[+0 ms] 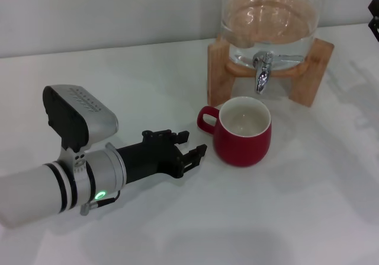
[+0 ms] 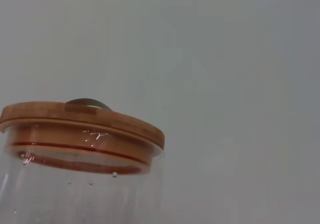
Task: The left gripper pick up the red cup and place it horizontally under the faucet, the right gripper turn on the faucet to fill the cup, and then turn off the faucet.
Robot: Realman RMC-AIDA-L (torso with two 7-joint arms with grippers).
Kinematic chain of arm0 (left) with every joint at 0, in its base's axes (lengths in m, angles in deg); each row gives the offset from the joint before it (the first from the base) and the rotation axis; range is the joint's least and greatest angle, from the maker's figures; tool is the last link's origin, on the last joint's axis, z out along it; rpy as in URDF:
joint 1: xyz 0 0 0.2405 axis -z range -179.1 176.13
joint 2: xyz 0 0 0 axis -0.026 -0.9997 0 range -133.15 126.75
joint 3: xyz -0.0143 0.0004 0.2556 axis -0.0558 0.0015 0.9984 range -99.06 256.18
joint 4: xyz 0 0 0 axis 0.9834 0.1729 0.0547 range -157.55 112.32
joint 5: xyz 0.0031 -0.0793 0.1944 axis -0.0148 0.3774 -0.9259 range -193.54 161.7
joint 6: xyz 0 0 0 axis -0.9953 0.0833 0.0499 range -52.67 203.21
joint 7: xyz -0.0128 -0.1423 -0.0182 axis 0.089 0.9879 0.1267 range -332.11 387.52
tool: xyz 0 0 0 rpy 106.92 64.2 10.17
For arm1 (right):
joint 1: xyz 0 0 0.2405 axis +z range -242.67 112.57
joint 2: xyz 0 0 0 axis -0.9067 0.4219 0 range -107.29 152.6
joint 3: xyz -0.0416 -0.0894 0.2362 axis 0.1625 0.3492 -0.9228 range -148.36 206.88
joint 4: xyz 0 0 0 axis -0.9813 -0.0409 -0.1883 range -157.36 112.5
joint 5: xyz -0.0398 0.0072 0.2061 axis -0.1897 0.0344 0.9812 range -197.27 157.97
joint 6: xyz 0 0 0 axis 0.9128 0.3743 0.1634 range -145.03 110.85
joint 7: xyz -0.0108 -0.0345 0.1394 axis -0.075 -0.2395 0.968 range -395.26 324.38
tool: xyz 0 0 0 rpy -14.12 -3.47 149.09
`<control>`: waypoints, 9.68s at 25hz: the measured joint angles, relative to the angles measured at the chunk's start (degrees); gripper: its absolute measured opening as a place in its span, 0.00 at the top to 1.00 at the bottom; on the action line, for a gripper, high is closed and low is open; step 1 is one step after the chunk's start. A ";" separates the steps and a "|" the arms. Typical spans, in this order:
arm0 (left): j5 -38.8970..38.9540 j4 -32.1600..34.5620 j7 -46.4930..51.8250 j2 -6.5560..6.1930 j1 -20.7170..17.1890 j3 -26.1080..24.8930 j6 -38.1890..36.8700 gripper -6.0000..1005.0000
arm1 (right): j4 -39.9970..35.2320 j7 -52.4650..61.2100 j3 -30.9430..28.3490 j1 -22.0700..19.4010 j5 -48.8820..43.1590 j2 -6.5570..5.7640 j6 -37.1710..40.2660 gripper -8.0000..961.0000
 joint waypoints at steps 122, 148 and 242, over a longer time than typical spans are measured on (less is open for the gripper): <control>-13.67 -1.67 6.75 -0.01 5.88 -10.97 16.81 0.53 | -1.64 0.70 2.24 -1.34 0.10 0.25 -6.35 0.37; -10.29 -4.79 -10.21 0.69 -3.07 -16.28 25.17 0.53 | -1.33 -0.07 -1.56 -1.44 0.69 -0.02 -5.40 0.37; 61.96 6.96 -66.49 0.10 -9.16 -31.84 24.14 0.14 | -0.32 6.04 10.33 -0.12 -21.19 -0.36 -4.54 0.37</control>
